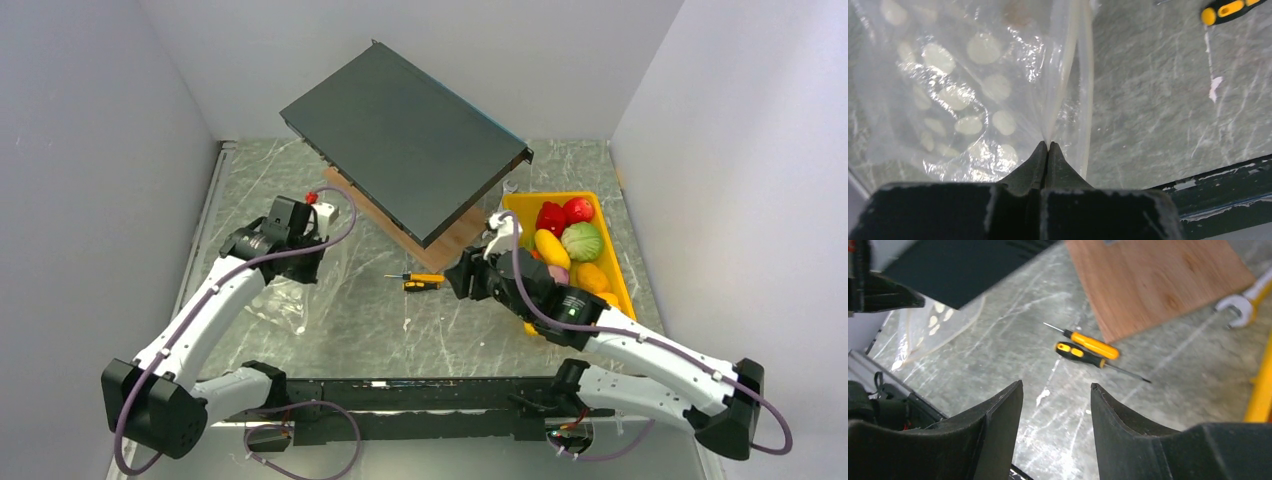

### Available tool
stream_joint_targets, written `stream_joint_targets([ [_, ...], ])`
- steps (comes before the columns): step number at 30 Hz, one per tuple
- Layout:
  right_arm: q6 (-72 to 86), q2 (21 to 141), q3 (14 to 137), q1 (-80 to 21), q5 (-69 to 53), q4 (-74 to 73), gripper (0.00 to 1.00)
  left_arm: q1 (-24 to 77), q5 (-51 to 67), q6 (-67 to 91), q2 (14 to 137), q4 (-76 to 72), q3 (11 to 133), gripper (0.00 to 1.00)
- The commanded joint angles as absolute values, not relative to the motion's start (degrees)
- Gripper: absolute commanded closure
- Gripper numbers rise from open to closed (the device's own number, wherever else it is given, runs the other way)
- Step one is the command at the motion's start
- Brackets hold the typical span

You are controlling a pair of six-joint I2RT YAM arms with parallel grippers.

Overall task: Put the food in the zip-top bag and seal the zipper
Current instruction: Pick up the fake vegetable from the bin.

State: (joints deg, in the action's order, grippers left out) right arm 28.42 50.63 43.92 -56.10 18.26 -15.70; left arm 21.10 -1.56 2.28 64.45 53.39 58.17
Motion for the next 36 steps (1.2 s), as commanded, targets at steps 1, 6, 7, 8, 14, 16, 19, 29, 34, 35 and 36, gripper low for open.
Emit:
stream_joint_targets([
  [1,35.9,46.0,42.1,-53.6,22.3,-24.2,0.47,19.6,6.9,-1.4,62.0,44.0,55.3,1.00],
  [6,42.5,41.5,41.5,-51.5,29.8,-34.5,0.49,18.7,10.2,-2.5,57.6,37.9,50.2,1.00],
  [7,44.3,40.7,41.6,-50.9,31.5,-36.7,0.50,18.7,10.2,-2.7,56.9,37.5,49.9,1.00],
  [8,45.7,40.0,41.5,-49.9,32.8,-38.4,0.51,18.6,10.1,-2.9,56.3,37.1,49.7,1.00],
  [14,47.4,39.7,42.3,-38.0,34.0,-42.8,0.58,18.6,7.0,-1.7,51.0,35.8,46.7,1.00],
  [16,45.2,41.4,42.5,-31.4,30.4,-41.5,0.58,18.7,4.2,-1.1,49.3,35.5,46.0,1.00],
  [19,41.5,45.3,42.5,-19.1,21.5,-38.5,0.54,18.7,1.6,-0.5,47.9,35.2,45.5,1.00],
  [29,41.0,62.4,45.7,-1.0,11.9,-36.9,0.27,19.0,-5.6,2.9,46.1,35.4,45.4,1.00],
  [34,43.3,66.1,44.8,-0.9,13.3,-33.6,0.25,19.6,-5.9,2.9,44.9,35.0,44.9,1.00],
  [35,43.7,66.7,44.7,-0.9,13.1,-33.4,0.25,19.8,-6.0,2.9,44.9,34.9,44.9,1.00],
  [36,43.6,67.2,44.5,-0.9,13.0,-33.0,0.25,20.0,-6.0,2.9,44.8,35.0,44.9,1.00],
])
